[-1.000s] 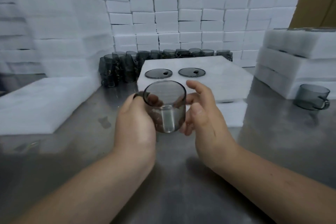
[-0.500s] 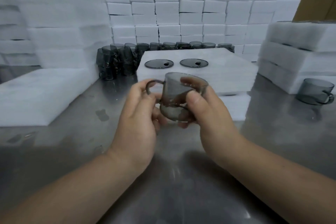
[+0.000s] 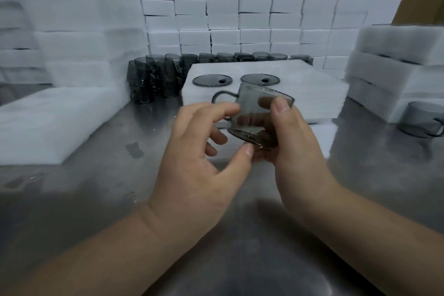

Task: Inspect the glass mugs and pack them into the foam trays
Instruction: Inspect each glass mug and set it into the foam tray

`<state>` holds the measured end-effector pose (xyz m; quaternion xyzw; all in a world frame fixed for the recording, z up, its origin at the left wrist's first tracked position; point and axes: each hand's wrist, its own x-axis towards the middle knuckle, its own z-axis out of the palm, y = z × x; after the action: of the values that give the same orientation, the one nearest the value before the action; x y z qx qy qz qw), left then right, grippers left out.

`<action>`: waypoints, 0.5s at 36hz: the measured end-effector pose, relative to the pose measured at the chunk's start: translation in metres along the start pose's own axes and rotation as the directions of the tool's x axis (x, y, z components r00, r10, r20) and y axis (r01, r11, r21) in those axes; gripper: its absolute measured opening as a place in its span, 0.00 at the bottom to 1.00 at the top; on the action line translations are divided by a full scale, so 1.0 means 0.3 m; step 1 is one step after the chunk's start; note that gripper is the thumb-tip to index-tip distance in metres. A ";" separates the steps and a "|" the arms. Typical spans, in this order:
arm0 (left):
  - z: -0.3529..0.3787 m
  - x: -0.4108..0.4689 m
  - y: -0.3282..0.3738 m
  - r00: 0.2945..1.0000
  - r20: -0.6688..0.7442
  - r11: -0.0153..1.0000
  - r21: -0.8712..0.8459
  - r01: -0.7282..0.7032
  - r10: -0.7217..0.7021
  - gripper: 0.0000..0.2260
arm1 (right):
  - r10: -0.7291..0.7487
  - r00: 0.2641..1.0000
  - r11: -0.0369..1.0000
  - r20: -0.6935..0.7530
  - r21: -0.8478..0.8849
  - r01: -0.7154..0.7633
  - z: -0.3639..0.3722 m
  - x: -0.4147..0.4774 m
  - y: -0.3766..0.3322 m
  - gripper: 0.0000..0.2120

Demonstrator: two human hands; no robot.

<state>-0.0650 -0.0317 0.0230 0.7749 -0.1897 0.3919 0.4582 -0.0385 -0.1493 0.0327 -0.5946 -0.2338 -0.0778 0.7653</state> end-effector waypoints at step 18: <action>0.006 -0.001 0.001 0.974 0.051 0.956 -0.182 0.228 -0.223 0.19 | 0.086 0.994 0.993 0.061 -0.081 -0.081 -0.001 0.025 -0.009 0.19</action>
<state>-0.0644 -0.0335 0.0225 0.7509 -0.1429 0.3058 0.5676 -0.0331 -0.1492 0.0384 -0.6357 -0.2301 -0.0357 0.7360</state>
